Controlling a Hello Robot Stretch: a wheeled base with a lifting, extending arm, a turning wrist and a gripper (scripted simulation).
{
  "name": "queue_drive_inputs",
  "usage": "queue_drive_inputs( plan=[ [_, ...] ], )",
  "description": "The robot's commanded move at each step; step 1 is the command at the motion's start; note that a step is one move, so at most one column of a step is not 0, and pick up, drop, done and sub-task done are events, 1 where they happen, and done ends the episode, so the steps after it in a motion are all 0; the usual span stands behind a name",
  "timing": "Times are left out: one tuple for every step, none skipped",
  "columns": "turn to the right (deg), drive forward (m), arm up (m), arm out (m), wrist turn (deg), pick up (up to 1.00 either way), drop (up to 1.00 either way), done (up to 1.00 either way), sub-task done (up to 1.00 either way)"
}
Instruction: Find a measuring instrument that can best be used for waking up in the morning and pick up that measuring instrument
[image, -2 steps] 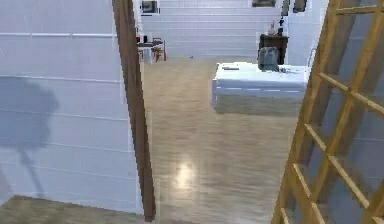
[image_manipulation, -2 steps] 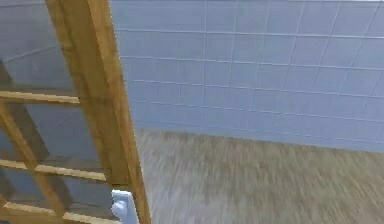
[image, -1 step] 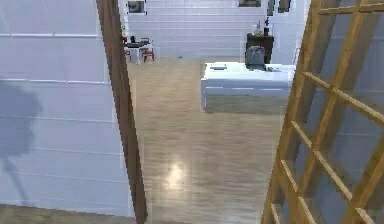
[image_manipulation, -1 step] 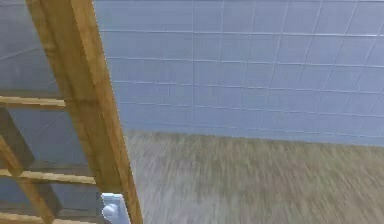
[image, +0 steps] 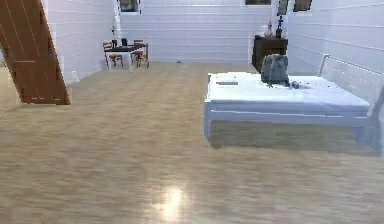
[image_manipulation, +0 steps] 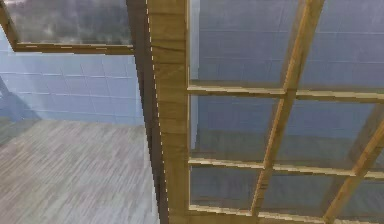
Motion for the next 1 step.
queue_drive_inputs(
  plan=[
    [6.0, 0.00, 0.00, 0.00, 0.0, 0.00, 0.00, 0.00, 0.00]
  ],
)
